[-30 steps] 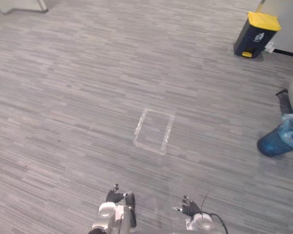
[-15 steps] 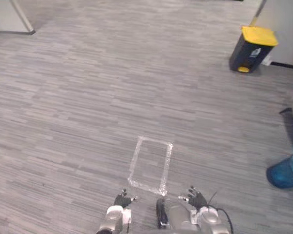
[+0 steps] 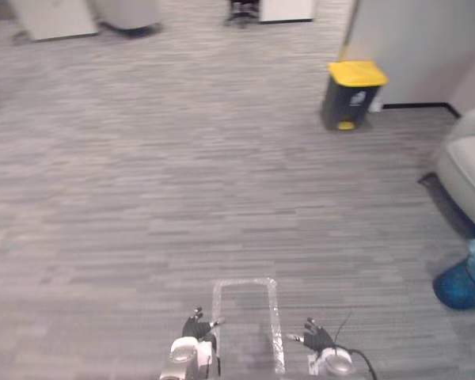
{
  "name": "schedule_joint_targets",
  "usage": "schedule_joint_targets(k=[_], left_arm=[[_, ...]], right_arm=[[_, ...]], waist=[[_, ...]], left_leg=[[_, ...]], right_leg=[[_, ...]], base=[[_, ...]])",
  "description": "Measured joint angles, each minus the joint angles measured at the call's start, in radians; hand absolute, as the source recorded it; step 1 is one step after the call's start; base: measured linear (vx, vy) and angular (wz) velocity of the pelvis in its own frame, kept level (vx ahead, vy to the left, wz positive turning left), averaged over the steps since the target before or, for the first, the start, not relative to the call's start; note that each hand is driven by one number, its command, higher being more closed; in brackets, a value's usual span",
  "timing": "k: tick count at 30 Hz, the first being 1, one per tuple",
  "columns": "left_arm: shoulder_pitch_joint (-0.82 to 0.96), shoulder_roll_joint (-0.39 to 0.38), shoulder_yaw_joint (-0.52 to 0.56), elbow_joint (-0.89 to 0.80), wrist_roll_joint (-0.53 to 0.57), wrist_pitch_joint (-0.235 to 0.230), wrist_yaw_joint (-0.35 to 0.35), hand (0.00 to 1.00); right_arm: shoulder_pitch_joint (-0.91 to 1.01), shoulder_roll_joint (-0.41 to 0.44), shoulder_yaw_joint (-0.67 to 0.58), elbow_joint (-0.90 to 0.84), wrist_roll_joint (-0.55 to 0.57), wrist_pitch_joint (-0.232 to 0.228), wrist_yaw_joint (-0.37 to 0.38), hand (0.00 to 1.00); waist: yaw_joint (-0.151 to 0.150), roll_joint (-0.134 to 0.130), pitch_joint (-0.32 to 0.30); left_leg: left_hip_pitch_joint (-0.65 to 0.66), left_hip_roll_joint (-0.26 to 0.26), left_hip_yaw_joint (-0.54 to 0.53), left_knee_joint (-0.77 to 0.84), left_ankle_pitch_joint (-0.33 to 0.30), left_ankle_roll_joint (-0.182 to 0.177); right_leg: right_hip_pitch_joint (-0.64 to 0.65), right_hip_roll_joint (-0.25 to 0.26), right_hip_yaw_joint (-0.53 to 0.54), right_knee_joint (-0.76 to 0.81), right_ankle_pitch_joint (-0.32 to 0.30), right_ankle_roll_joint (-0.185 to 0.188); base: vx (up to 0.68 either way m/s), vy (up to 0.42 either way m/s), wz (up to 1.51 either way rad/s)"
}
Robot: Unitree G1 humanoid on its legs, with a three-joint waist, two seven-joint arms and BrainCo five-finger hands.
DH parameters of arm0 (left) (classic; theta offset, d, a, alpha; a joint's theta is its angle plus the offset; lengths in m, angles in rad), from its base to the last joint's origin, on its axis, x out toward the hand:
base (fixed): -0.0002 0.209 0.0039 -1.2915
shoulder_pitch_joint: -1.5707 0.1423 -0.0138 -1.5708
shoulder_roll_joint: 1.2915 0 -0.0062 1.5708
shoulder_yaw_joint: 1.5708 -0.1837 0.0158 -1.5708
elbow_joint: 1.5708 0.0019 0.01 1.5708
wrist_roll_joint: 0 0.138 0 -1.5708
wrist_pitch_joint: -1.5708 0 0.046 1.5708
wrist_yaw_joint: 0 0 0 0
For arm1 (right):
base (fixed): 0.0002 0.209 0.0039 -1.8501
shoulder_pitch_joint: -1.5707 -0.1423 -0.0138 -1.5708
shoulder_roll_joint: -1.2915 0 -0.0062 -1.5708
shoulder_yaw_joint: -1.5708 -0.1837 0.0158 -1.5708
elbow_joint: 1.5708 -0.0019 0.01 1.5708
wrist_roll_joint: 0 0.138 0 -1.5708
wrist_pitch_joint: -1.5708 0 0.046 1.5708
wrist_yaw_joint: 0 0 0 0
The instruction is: Organize the slippers on the shoe rack
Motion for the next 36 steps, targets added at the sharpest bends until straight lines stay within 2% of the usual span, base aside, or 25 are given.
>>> schedule_joint_targets(k=[1, 2, 3, 5, 7, 8, 9, 12, 14, 15, 16, 17, 18, 19, 20, 22, 24, 25, 27, 28, 29, 32, 33, 35, 36], left_arm=[[-0.001, 0.013, -0.014, 0.009, 0.002, 0.001, 0.002, 0.00], [0.002, 0.031, -0.025, 0.025, 0.003, 0.000, 0.001, 0.00], [0.002, 0.039, -0.026, 0.037, 0.003, 0.001, 0.002, 0.00], [0.003, 0.055, -0.042, 0.067, 0.003, 0.005, 0.004, 0.00], [-0.007, 0.065, -0.062, 0.071, 0.003, 0.004, 0.002, 0.00], [-0.010, 0.065, -0.063, 0.071, 0.003, 0.005, 0.000, 0.00], [-0.012, 0.065, -0.061, 0.072, 0.004, 0.005, -0.001, 0.00], [0.004, 0.017, -0.070, 0.074, 0.005, 0.010, -0.007, 0.00], [0.001, 0.006, -0.068, 0.074, 0.005, 0.017, -0.015, 0.00], [0.001, -0.003, -0.048, 0.068, 0.005, 0.018, -0.020, 0.00], [-0.001, -0.014, -0.015, 0.038, 0.005, 0.018, -0.021, 0.00], [0.007, -0.017, 0.006, 0.017, 0.005, 0.017, -0.022, 0.00], [0.015, -0.030, 0.031, -0.002, 0.005, 0.017, -0.022, 0.00], [0.034, -0.055, 0.057, -0.037, 0.005, 0.016, -0.022, 0.00], [0.038, -0.064, 0.067, -0.045, 0.005, 0.015, -0.024, 0.00], [0.040, -0.075, 0.076, -0.054, 0.003, 0.015, -0.024, 0.00], [0.038, -0.079, 0.083, -0.060, 0.002, 0.010, -0.024, 0.00], [0.037, -0.080, 0.086, -0.060, 0.002, 0.008, -0.024, 0.00], [0.035, -0.083, 0.078, -0.058, 0.001, 0.002, -0.021, 0.00], [0.037, -0.083, 0.069, -0.056, 0.000, 0.002, -0.019, 0.00], [0.038, -0.075, 0.045, -0.057, -0.001, -0.002, -0.018, 0.00], [0.030, -0.015, 0.027, -0.019, -0.004, -0.001, -0.016, 0.00], [0.029, 0.003, 0.026, -0.013, -0.007, 0.001, -0.016, 0.00], [0.028, 0.021, 0.013, 0.004, -0.008, 0.002, -0.014, 0.00], [0.029, 0.029, 0.007, 0.014, -0.009, 0.005, -0.013, 0.00]], right_arm=[[-0.003, 0.001, -0.001, 0.003, -0.002, 0.000, 0.000, 0.00], [-0.014, 0.001, -0.001, 0.006, -0.004, -0.001, 0.001, 0.00], [-0.017, 0.002, 0.000, 0.005, -0.005, -0.003, 0.003, 0.00], [-0.024, -0.005, 0.000, -0.001, -0.005, -0.009, 0.004, 0.00], [-0.025, -0.010, -0.001, -0.004, -0.005, -0.010, 0.004, 0.00], [-0.025, -0.012, -0.001, -0.004, -0.005, -0.010, 0.003, 0.00], [-0.026, -0.016, -0.002, -0.006, -0.005, -0.010, 0.003, 0.00], [-0.023, -0.068, -0.027, 0.012, 0.001, -0.011, -0.001, 0.00], [-0.022, -0.066, -0.054, 0.012, 0.001, -0.011, -0.001, 0.00], [-0.014, -0.056, -0.078, 0.008, 0.001, -0.011, -0.001, 0.00], [0.001, -0.040, -0.075, -0.010, 0.001, -0.011, -0.001, 0.00], [0.011, -0.032, -0.069, -0.019, 0.001, -0.011, 0.000, 0.00], [0.022, -0.030, -0.065, -0.038, 0.001, -0.011, 0.000, 0.00], [0.036, -0.038, -0.057, -0.051, 0.001, -0.012, 0.000, 0.00], [0.035, -0.039, -0.060, -0.052, 0.004, -0.011, -0.001, 0.00], [0.032, -0.039, -0.060, -0.059, 0.004, -0.009, -0.003, 0.00], [0.035, -0.035, -0.067, -0.062, 0.004, -0.008, -0.003, 0.00], [0.035, -0.034, -0.067, -0.063, 0.004, -0.008, -0.003, 0.00], [0.036, -0.036, -0.070, -0.058, 0.004, -0.008, -0.004, 0.00], [0.036, -0.039, -0.073, -0.051, 0.004, -0.009, -0.004, 0.00], [0.025, -0.046, -0.073, -0.017, 0.002, -0.006, -0.005, 0.00], [0.024, -0.009, -0.068, 0.006, -0.001, -0.002, 0.001, 0.00], [0.023, 0.000, -0.068, 0.009, -0.001, 0.000, 0.000, 0.00], [0.008, -0.004, -0.068, 0.028, -0.005, 0.000, 0.001, 0.00], [0.003, -0.012, -0.068, 0.034, -0.005, 0.001, 0.000, 0.00]], waist=[[0.001, -0.003, -0.002], [0.003, 0.013, 0.007], [0.005, 0.021, 0.012], [-0.005, 0.042, 0.010], [-0.015, 0.043, 0.010], [-0.020, 0.042, 0.009], [-0.028, 0.029, 0.012], [-0.041, 0.106, 0.003], [-0.043, 0.115, 0.006], [-0.046, 0.102, 0.014], [-0.045, 0.084, 0.025], [-0.041, 0.071, 0.025], [-0.036, 0.069, 0.025], [-0.026, 0.084, 0.015], [-0.021, 0.089, 0.016], [-0.023, 0.089, 0.016], [-0.012, 0.082, 0.018], [-0.012, 0.081, 0.018], [-0.005, 0.080, 0.019], [-0.005, 0.084, 0.017], [0.004, 0.087, 0.013], [0.006, 0.028, -0.015], [0.005, 0.012, -0.018], [0.006, 0.016, -0.014], [0.005, 0.027, -0.010]], left_leg=[[0.034, 0.007, 0.039, -0.022, -0.005, 0.008], [0.104, 0.022, 0.102, -0.072, -0.007, 0.012], [0.148, 0.030, 0.131, -0.105, -0.008, 0.014], [0.228, 0.051, 0.189, -0.176, -0.008, 0.014], [0.243, 0.059, 0.215, -0.198, -0.008, 0.014], [0.247, 0.059, 0.230, -0.208, -0.008, 0.013], [0.259, 0.043, 0.250, -0.216, -0.012, 0.006], [0.295, 0.069, 0.264, -0.246, -0.010, -0.007], [0.306, 0.080, 0.254, -0.211, -0.005, -0.015], [0.301, 0.095, 0.255, -0.126, -0.014, -0.030], [0.268, 0.126, 0.252, 0.031, -0.039, -0.068], [0.222, 0.148, 0.249, 0.162, -0.049, -0.081], [0.165, 0.182, 0.229, 0.318, -0.045, -0.081], [0.078, 0.226, 0.178, 0.510, 0.006, -0.078], [0.057, 0.232, 0.164, 0.570, -0.011, -0.070], [0.022, 0.217, 0.166, 0.577, -0.108, -0.041], [0.010, 0.175, 0.157, 0.401, -0.154, -0.021], [0.008, 0.160, 0.138, 0.347, -0.156, -0.022], [0.000, 0.040, -0.082, 0.052, -0.131, -0.037], [0.006, 0.026, -0.132, 0.001, -0.116, -0.043], [0.006, 0.014, -0.131, 0.023, -0.065, -0.039], [0.037, -0.005, -0.019, 0.016, -0.101, -0.010], [0.060, -0.006, 0.021, -0.001, -0.103, -0.007], [0.118, 0.000, 0.078, -0.041, -0.102, -0.006], [0.168, 0.006, 0.109, -0.065, -0.103, -0.004]], right_leg=[[-0.021, 0.002, 0.005, 0.043, 0.030, 0.019], [-0.053, 0.004, -0.013, 0.108, 0.065, 0.031], [-0.071, 0.002, -0.050, 0.134, 0.053, 0.027], [-0.131, 0.002, -0.228, 0.131, -0.007, 0.008], [-0.174, 0.028, -0.323, 0.060, -0.015, 0.003], [-0.193, 0.038, -0.361, 0.004, -0.003, -0.002], [-0.214, 0.044, -0.424, -0.095, 0.092, -0.055], [-0.183, 0.081, -0.427, -0.118, 0.117, -0.059], [-0.157, 0.088, -0.425, -0.119, 0.114, -0.059], [-0.120, 0.087, -0.427, -0.124, 0.109, -0.061], [-0.081, 0.086, -0.424, -0.133, 0.097, -0.068], [-0.064, 0.085, -0.416, -0.141, 0.075, -0.078], [-0.050, 0.096, -0.402, -0.137, 0.050, -0.093], [-0.042, 0.121, -0.365, -0.124, 0.028, -0.104], [-0.032, 0.126, -0.329, -0.115, 0.018, -0.119], [-0.007, 0.122, -0.244, -0.121, 0.018, -0.131], [-0.011, 0.099, -0.164, -0.120, 0.008, -0.121], [-0.011, 0.092, -0.144, -0.121, 0.004, -0.115], [-0.018, 0.059, -0.041, -0.121, -0.023, -0.076], [-0.020, 0.058, -0.020, -0.120, -0.030, -0.062], [-0.019, 0.052, 0.038, -0.100, -0.055, -0.034], [-0.051, 0.006, 0.046, -0.075, -0.020, -0.005], [-0.071, 0.000, 0.053, -0.054, 0.004, 0.017], [-0.101, 0.009, 0.033, 0.008, 0.048, 0.045], [-0.121, 0.010, -0.017, 0.048, 0.058, 0.050]], base=[[0.29, 0.228, -1.37], [0.26, 0.206, -1.41], [0.20, 0.155, -1.64], [0.14, 0.090, -1.16], [0.11, -0.020, -0.54], [0.15, -0.087, -0.48], [0.15, -0.083, -0.41], [0.19, -0.070, -0.39], [0.15, -0.128, -0.21], [0.09, -0.171, -0.02], [0.04, -0.174, -0.06], [-0.03, -0.166, -0.19], [-0.02, -0.096, -0.55], [0.05, -0.018, -0.80], [0.11, 0.064, -0.99], [0.19, 0.122, -1.08], [0.23, 0.202, -1.22], [0.25, 0.251, -1.25], [0.29, 0.304, -1.23], [0.30, 0.334, -1.38], [0.32, 0.337, -1.16], [0.35, 0.292, -1.03], [0.41, 0.287, -1.01], [0.31, 0.200, -0.97], [0.28, 0.144, -0.98]])
